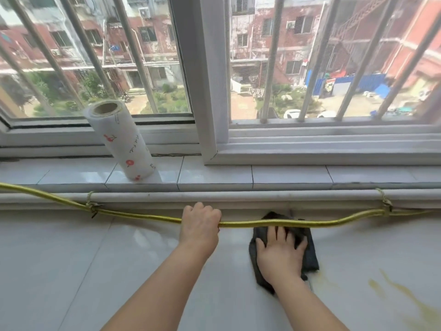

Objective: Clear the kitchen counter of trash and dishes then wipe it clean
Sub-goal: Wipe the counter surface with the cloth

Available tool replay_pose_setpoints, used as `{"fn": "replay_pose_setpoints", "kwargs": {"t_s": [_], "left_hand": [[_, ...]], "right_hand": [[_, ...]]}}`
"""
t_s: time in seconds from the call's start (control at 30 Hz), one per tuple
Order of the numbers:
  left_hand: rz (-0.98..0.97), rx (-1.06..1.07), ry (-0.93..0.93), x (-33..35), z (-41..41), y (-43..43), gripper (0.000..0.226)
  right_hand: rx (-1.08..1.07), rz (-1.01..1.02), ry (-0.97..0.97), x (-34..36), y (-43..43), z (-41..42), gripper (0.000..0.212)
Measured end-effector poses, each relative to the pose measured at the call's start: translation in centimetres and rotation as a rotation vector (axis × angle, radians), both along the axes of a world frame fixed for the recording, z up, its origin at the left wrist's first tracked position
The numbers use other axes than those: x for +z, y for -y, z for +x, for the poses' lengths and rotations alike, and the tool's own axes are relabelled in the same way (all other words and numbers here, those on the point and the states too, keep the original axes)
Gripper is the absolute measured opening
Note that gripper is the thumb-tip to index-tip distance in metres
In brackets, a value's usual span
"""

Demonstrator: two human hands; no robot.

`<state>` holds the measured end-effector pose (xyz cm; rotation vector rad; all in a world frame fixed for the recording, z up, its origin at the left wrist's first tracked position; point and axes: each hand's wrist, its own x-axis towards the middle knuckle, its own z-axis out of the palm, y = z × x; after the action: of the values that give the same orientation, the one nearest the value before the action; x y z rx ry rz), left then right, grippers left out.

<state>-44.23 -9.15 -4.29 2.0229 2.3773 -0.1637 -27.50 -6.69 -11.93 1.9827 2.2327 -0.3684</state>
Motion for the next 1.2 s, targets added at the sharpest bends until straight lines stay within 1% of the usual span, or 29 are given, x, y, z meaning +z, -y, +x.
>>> {"fn": "replay_pose_setpoints", "kwargs": {"t_s": [0.07,0.13,0.17,0.2,0.23,0.3,0.37,0.4,0.47,0.57,0.6,0.67,0.73,0.77,0.8,0.87,0.93,1.03,1.1,1.2], "left_hand": [[-0.010,0.009,-0.016,-0.5,0.5,0.1,0.016],[-0.031,0.025,-0.031,-0.9,0.7,0.1,0.017],[-0.050,0.033,-0.037,-1.2,0.8,0.1,0.019],[-0.069,0.042,-0.039,-1.5,0.9,0.1,0.020],[-0.089,0.052,-0.039,-1.9,1.0,0.1,0.020],[-0.131,0.085,-0.050,-2.6,1.3,0.2,0.022],[-0.152,0.114,-0.045,-3.2,1.9,0.2,0.026],[-0.155,0.126,-0.029,-3.4,2.2,0.3,0.028],[-0.149,0.149,0.038,-3.5,2.7,0.6,0.030],[-0.105,0.212,0.235,-3.3,3.0,1.6,0.037],[-0.086,0.228,0.303,-3.4,3.1,2.1,0.039],[-0.046,0.236,0.405,-3.4,3.6,4.0,0.041],[-0.019,0.240,0.486,-3.6,3.9,5.9,0.040],[-0.009,0.255,0.528,-3.9,3.9,6.5,0.039],[-0.008,0.260,0.558,-3.9,4.0,7.5,0.038],[-0.017,0.231,0.592,-3.8,4.5,8.9,0.037],[-0.008,0.186,0.614,-3.6,5.1,9.8,0.037],[0.005,0.118,0.631,-3.0,6.3,10.7,0.035],[0.003,0.083,0.633,-2.6,7.2,10.5,0.034],[0.002,0.030,0.634,-2.1,9.6,9.7,0.034]], "right_hand": [[0.088,0.046,-0.039,-0.8,2.6,-0.6,0.062],[0.294,0.095,-0.112,-0.7,5.4,-1.9,0.063],[0.410,0.039,-0.156,-0.4,6.8,-2.7,0.063],[0.514,0.020,-0.154,-0.1,8.0,-3.4,0.064],[0.606,-0.058,-0.108,0.2,8.9,-3.9,0.065],[0.719,-0.156,-0.059,0.2,9.8,-4.4,0.063],[0.772,-0.118,-0.107,-1.0,10.5,-3.6,0.058],[0.747,-0.095,-0.161,-0.8,10.8,-2.8,0.055],[0.667,-0.039,-0.243,-1.9,12.0,-1.6,0.045],[0.580,0.178,-0.340,-2.6,13.8,-1.3,0.024],[0.568,0.211,-0.383,-2.3,13.9,-1.2,0.020],[0.522,0.241,-0.398,-1.6,14.4,-1.0,0.020],[0.436,0.223,-0.442,-0.6,14.2,-0.8,0.030],[0.356,0.208,-0.504,0.0,13.7,-0.6,0.036],[0.234,0.185,-0.607,0.9,13.6,-0.5,0.041],[-0.070,0.126,-0.837,2.3,13.6,0.9,0.042],[-0.297,0.190,-0.969,3.3,13.5,3.3,0.040],[-0.576,0.283,-1.161,4.3,13.4,8.2,0.041],[-0.746,0.369,-1.250,5.0,13.1,11.8,0.038],[-0.922,0.541,-1.263,6.0,13.2,17.6,0.034]]}}
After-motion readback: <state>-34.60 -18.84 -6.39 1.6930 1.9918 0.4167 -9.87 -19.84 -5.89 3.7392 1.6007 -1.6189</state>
